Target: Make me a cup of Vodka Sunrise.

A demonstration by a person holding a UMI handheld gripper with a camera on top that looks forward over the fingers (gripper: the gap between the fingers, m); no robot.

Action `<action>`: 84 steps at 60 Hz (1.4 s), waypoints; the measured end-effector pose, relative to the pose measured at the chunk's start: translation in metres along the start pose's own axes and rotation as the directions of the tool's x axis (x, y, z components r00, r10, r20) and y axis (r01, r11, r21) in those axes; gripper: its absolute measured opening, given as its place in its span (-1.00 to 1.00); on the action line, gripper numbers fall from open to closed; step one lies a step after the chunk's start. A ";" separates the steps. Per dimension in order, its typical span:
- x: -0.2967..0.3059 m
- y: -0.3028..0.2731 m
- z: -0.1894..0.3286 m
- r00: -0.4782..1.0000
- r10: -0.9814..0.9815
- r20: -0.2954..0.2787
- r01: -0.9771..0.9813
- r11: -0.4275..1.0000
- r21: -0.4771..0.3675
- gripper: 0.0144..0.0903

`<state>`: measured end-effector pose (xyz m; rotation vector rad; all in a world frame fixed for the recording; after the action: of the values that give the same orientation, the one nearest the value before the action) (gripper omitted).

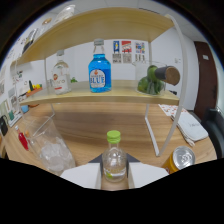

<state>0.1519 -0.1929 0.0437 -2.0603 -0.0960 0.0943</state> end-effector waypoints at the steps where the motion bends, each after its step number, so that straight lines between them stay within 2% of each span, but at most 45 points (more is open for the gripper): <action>1: 0.000 0.001 0.001 1.000 -0.001 0.000 0.001 1.000 -0.003 -0.44; 13: 0.005 0.018 0.004 0.999 0.006 -0.036 -0.008 0.999 -0.051 -0.44; 25: 0.005 0.026 0.002 0.999 0.027 -0.047 -0.031 0.996 -0.079 -0.42; 41: 0.005 0.028 -0.001 0.997 0.048 -0.067 -0.054 0.995 -0.081 -0.38; 49: 0.007 0.032 -0.008 0.995 0.043 -0.087 -0.052 0.994 -0.094 -0.03; 55: 0.003 0.025 -0.022 0.995 0.047 -0.093 -0.055 0.995 -0.089 0.57; 56: 0.002 0.022 -0.025 0.995 0.046 -0.093 -0.054 0.995 -0.085 0.81; 57: 0.001 0.019 -0.028 0.995 0.044 -0.095 -0.052 0.995 -0.081 0.62; 58: 0.001 0.016 -0.031 0.994 0.041 -0.098 -0.049 0.996 -0.078 0.85; 59: 0.000 0.013 -0.035 0.994 0.039 -0.104 -0.047 0.996 -0.074 0.89; 72: -0.021 -0.035 -0.098 0.987 0.041 -0.152 -0.045 0.999 -0.024 0.88; 84: -0.060 -0.035 -0.144 0.985 0.032 -0.171 -0.043 0.997 -0.060 0.89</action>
<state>0.1069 -0.3092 0.1441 -2.1252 0.0462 -0.0622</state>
